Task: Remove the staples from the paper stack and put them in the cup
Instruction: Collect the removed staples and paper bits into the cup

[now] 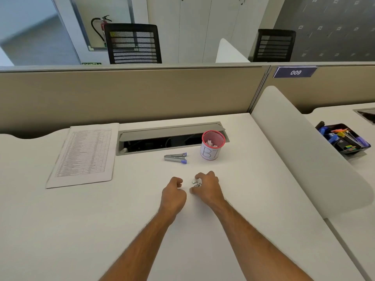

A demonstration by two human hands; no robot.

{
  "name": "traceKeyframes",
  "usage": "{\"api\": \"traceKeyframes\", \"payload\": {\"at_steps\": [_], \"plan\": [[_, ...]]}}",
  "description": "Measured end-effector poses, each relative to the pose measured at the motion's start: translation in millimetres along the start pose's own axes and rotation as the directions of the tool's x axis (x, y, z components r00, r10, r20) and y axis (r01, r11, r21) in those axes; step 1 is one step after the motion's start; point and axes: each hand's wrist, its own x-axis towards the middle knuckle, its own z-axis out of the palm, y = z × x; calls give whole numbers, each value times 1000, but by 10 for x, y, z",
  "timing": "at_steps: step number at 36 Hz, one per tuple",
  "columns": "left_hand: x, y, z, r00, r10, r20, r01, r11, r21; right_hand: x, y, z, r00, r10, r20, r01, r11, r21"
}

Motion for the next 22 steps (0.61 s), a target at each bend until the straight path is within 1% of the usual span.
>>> {"api": "traceKeyframes", "payload": {"at_steps": [4, 8, 11, 18, 22], "plan": [[-48, -31, -27, 1000, 10, -25, -9, 1000, 23, 47, -23, 50, 996, -86, 9, 86, 996, -18], [-99, -31, -106, 999, 23, -39, -23, 1000, -4, 79, -28, 40, 989, -147, -29, 143, 985, -100], [-107, -21, -196, 998, 21, -56, -23, 999, -30, 94, -57, 21, 983, -181, -11, 177, 972, -154], [-153, 38, -280, 997, 18, -80, -23, 998, -62, 132, -121, -29, 986, -166, 29, 168, 943, -286], [-186, 55, -259, 997, 21, -80, -27, 997, -69, 155, -133, -28, 990, -135, 30, 138, 936, -324]]}}
